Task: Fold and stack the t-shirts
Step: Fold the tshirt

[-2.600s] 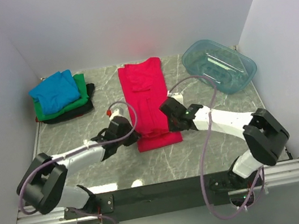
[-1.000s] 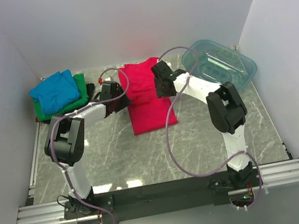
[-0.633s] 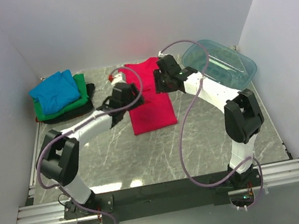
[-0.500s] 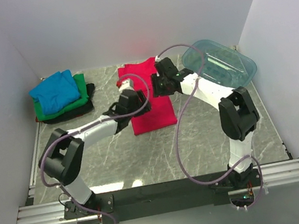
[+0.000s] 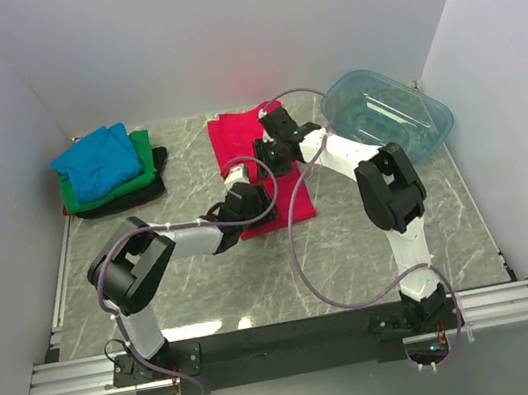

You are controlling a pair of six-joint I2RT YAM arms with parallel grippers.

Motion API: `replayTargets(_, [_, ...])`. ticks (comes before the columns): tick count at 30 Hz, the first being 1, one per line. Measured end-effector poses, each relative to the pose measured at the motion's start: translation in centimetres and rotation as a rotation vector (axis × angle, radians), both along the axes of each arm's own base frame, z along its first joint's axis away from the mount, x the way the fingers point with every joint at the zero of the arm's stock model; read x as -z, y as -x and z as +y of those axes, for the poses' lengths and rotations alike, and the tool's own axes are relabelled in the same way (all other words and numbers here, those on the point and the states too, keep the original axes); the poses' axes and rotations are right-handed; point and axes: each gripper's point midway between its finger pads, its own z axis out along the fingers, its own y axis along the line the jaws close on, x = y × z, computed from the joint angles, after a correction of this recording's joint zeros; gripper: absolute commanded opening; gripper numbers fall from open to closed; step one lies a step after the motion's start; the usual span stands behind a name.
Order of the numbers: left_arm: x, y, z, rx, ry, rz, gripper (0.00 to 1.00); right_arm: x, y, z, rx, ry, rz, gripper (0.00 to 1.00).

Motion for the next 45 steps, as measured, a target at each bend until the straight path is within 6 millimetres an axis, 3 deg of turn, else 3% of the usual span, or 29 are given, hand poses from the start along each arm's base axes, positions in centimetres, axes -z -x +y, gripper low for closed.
replayTargets(6, [0.3, 0.8, -0.1, -0.009, 0.002, -0.041, 0.63, 2.7, 0.9, 1.0, -0.034, 0.016, 0.069, 0.52])
replayTargets(11, [0.4, 2.9, 0.3, -0.005, 0.005, -0.051, 0.63, 4.2, 0.9, 1.7, -0.044, 0.046, 0.1, 0.52])
replayTargets(21, [0.6, 8.3, 1.2, 0.008, 0.024, -0.043, 0.63, 2.1, -1.0, 1.9, -0.003, 0.078, 0.034, 0.52])
replayTargets(26, [0.5, 9.9, 1.7, 0.009, 0.003, -0.029, 0.63, 2.6, -0.6, 1.0, 0.014, 0.102, 0.033, 0.52])
replayTargets(29, [0.3, 11.3, 2.9, 0.018, -0.039, -0.007, 0.64, 2.6, 1.9, -0.8, 0.025, 0.131, 0.055, 0.53])
replayTargets(32, [-0.4, 12.9, 4.5, 0.027, -0.089, 0.012, 0.66, 0.8, 4.7, -2.8, 0.04, 0.138, 0.043, 0.55])
replayTargets(36, [-4.2, 13.9, 5.7, 0.023, -0.053, -0.031, 0.71, -4.0, 8.1, -4.7, 0.065, 0.087, -0.059, 0.56])
replayTargets(39, [-7.3, 14.1, 6.6, 0.001, 0.012, -0.074, 0.75, -6.0, 10.9, -4.8, 0.058, 0.058, -0.111, 0.57])
replayTargets(42, [-8.5, 14.5, 7.3, -0.02, 0.055, -0.084, 0.76, -5.1, 13.8, -4.4, 0.04, 0.047, -0.109, 0.57])
replayTargets(45, [-6.7, 15.0, 8.1, -0.037, 0.033, -0.044, 0.76, -1.6, 17.0, -4.9, 0.029, 0.092, -0.031, 0.57])
